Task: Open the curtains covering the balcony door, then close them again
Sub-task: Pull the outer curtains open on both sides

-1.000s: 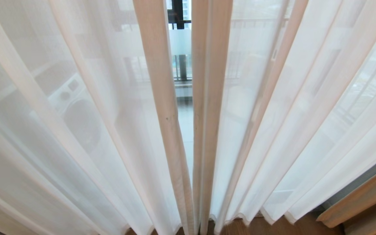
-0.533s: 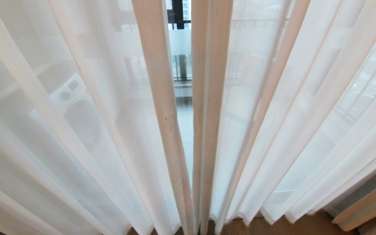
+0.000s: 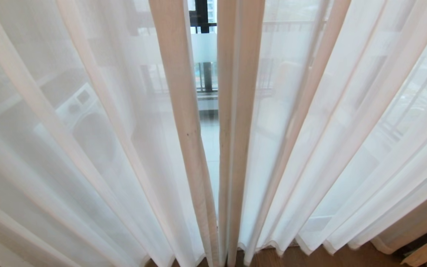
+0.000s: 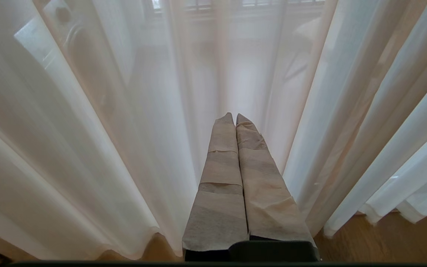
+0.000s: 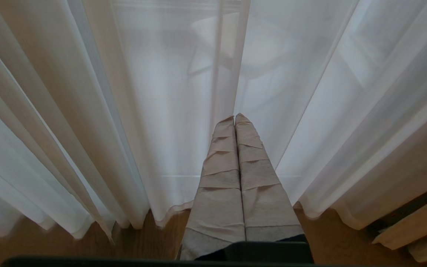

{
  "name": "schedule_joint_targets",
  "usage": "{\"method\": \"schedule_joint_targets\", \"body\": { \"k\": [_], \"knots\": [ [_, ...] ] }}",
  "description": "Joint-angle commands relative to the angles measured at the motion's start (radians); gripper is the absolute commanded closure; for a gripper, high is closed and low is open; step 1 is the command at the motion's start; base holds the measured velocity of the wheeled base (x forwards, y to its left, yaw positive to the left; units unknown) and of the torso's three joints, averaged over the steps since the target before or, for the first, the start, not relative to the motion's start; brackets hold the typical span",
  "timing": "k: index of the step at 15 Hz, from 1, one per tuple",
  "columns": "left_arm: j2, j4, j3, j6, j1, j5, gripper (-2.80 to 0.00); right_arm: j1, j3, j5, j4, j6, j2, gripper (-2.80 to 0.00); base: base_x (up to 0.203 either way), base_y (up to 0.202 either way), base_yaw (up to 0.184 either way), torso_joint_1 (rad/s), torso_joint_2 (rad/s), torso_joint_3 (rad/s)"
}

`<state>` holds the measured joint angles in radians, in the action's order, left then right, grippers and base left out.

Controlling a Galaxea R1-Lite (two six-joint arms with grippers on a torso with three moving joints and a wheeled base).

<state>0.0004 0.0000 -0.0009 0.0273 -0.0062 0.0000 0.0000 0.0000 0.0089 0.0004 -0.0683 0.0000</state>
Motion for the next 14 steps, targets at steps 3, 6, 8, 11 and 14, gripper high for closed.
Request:
{"method": "schedule_joint_targets", "body": {
  "k": [3,6,8,11,14],
  "knots": [
    [0.000,0.000,-0.001,0.000,0.000,0.000,0.00,0.000,0.000,0.000,0.000,-0.001,0.000,0.00,0.000,0.000,0.000,0.000,0.00,0.000],
    [0.000,0.000,-0.001,0.000,0.000,0.000,0.00,0.000,0.000,0.000,0.000,-0.001,0.000,0.00,0.000,0.000,0.000,0.000,0.00,0.000],
    [0.000,0.000,0.000,0.000,0.000,0.000,0.00,0.000,0.000,0.000,0.000,-0.001,0.000,0.00,0.000,0.000,0.000,0.000,0.00,0.000],
    [0.000,0.000,-0.001,0.001,0.000,0.000,0.00,0.001,0.000,0.000,0.000,-0.001,0.000,0.00,0.000,0.000,0.000,0.000,0.00,0.000],
    [0.000,0.000,-0.001,-0.015,0.000,0.002,0.00,0.000,0.000,0.000,0.000,-0.001,0.000,0.00,0.000,0.000,0.000,0.000,0.00,0.000]
  ]
}}
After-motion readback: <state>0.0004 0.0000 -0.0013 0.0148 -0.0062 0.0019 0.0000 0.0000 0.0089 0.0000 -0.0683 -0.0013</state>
